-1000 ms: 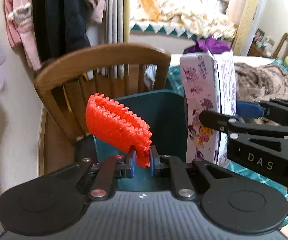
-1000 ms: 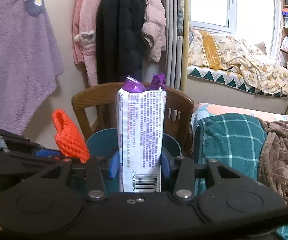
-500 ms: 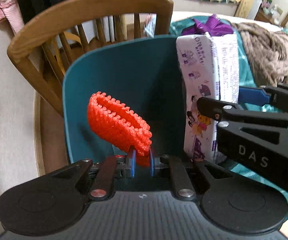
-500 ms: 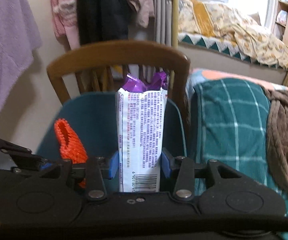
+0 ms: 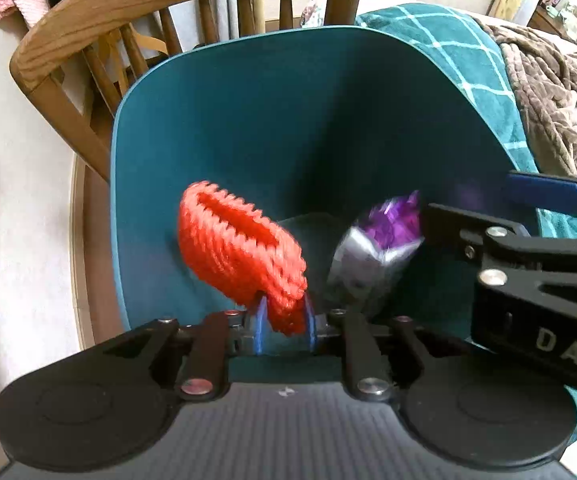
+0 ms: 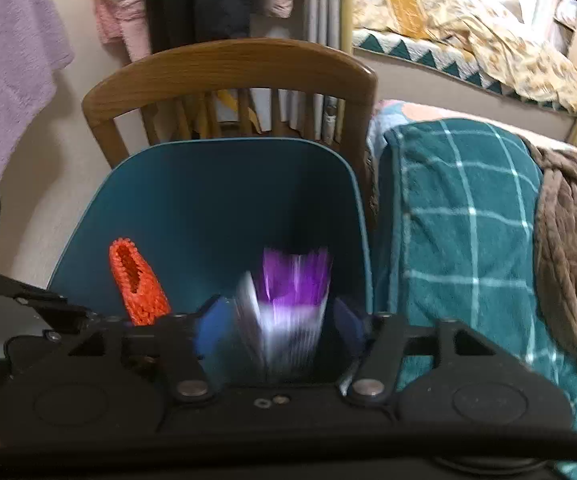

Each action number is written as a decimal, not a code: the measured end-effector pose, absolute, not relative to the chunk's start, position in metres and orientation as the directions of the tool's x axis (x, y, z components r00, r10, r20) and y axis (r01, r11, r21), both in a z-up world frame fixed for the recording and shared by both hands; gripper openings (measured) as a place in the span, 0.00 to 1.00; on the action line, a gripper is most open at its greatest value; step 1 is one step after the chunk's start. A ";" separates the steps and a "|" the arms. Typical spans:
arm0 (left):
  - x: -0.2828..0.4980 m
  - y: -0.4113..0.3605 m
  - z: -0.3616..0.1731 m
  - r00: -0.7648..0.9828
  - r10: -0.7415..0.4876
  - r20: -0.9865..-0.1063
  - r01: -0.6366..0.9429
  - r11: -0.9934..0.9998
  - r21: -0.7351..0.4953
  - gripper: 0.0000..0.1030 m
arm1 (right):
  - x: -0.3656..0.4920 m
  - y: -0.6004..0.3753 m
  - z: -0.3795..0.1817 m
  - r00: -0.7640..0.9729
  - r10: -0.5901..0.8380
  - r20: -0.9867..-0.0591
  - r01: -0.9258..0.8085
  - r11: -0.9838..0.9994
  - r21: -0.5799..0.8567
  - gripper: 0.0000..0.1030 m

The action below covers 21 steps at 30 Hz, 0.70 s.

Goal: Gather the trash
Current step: 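Raise both tools over the wastebasket and open both to drop the items, then withdraw both tools and lower them back to the floor trash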

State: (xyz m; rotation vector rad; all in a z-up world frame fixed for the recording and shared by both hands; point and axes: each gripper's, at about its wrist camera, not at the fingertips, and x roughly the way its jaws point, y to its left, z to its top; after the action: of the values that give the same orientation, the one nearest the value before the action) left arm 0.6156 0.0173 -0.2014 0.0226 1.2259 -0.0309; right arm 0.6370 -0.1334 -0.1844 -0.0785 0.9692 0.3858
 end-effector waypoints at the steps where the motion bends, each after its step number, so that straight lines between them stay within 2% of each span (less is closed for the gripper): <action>1: 0.614 0.017 -0.199 0.344 -0.012 -0.939 0.033 0.999 -0.001 0.23 | 0.637 -0.136 -0.184 0.499 0.295 -0.815 -0.351 0.929 0.122 0.63; 4: 0.613 0.012 -0.195 0.358 -0.017 -0.933 0.028 1.000 -0.008 0.30 | 0.634 -0.143 -0.179 0.499 0.306 -0.811 -0.338 0.930 0.143 0.65; 5: 0.611 0.011 -0.193 0.361 -0.019 -0.932 0.027 1.000 -0.010 0.39 | 0.632 -0.144 -0.177 0.499 0.310 -0.810 -0.337 0.930 0.149 0.67; 6: 0.609 0.010 -0.191 0.364 -0.024 -0.931 0.028 0.999 -0.015 0.52 | 0.630 -0.146 -0.174 0.500 0.315 -0.806 -0.337 0.929 0.155 0.68; 7: 0.608 0.010 -0.190 0.373 -0.029 -0.927 0.030 0.999 -0.019 0.55 | 0.628 -0.147 -0.170 0.503 0.322 -0.802 -0.340 0.927 0.159 0.71; 8: 0.606 0.010 -0.186 0.387 -0.029 -0.922 0.030 0.999 -0.018 0.55 | 0.625 -0.149 -0.166 0.507 0.328 -0.797 -0.344 0.925 0.162 0.73; 21: 0.550 0.009 -0.115 0.497 -0.029 -0.867 0.051 0.999 -0.004 0.56 | 0.571 -0.175 -0.093 0.569 0.384 -0.727 -0.410 0.899 0.154 0.77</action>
State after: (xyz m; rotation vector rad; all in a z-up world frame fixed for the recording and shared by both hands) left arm 0.5496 0.0093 -0.1146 0.0230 1.0494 -0.0482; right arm 0.5709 -0.1747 -0.0926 -0.0327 0.8453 0.4660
